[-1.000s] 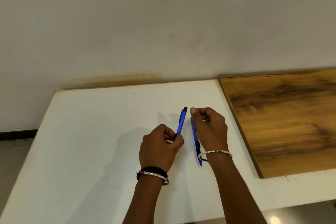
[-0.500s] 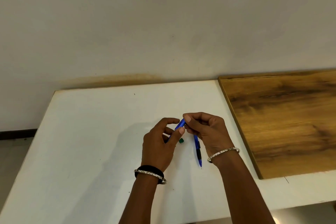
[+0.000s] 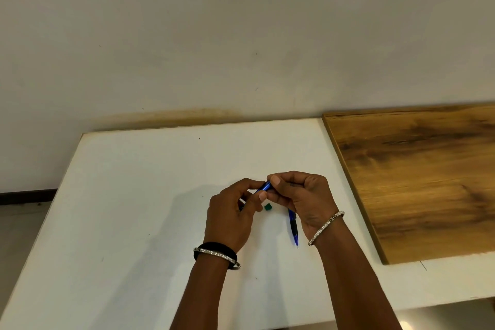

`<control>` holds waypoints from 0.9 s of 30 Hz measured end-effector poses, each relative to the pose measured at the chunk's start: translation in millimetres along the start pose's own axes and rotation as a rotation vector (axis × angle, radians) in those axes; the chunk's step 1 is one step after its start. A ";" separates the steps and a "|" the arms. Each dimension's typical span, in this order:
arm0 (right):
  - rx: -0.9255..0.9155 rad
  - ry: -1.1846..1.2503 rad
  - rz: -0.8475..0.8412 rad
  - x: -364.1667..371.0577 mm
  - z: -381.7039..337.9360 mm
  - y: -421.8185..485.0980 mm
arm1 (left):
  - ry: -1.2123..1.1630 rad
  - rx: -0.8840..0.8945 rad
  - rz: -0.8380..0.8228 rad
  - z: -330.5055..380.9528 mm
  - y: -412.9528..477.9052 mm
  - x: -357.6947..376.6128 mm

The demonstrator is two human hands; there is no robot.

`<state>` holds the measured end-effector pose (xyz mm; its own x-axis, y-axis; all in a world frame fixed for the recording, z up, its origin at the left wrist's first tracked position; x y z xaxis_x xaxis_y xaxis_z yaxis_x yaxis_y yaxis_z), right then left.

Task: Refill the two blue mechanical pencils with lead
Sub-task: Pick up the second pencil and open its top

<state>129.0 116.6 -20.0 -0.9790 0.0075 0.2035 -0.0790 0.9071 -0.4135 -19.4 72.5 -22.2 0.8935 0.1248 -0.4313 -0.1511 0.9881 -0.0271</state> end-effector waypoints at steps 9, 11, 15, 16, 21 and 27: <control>0.013 0.071 0.065 -1.0 2.4 2.7 | 0.015 -0.021 -0.007 -4.2 0.3 -3.8; -0.061 -0.042 0.138 -3.5 1.3 4.8 | 0.004 -0.030 0.030 -5.2 0.4 -6.7; -0.208 -0.423 0.242 -4.0 2.1 8.5 | -0.003 -0.053 0.098 -8.0 1.7 -14.2; -0.233 -0.508 0.239 -1.7 3.3 9.1 | 0.001 -0.058 0.109 -8.7 2.0 -15.0; -0.332 -0.897 0.207 11.7 9.2 9.8 | 0.001 -0.067 0.123 -11.4 3.1 -15.9; -0.371 -1.072 0.165 18.4 11.7 9.6 | -0.001 -0.076 0.116 -13.0 2.7 -16.9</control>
<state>108.0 120.5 -30.6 -0.6430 -0.0636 -0.7632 -0.0490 0.9979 -0.0419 -40.4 71.9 -26.8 0.8685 0.2376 -0.4350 -0.2848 0.9575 -0.0456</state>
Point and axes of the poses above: each hand's wrist, its own y-axis towards the middle knuckle, its own x-axis out of the palm, z = x × y, the point moved 3 cm from there along y, towards the middle knuckle, and after that the axes turned 2 degrees about x, right-handed, at the moved point
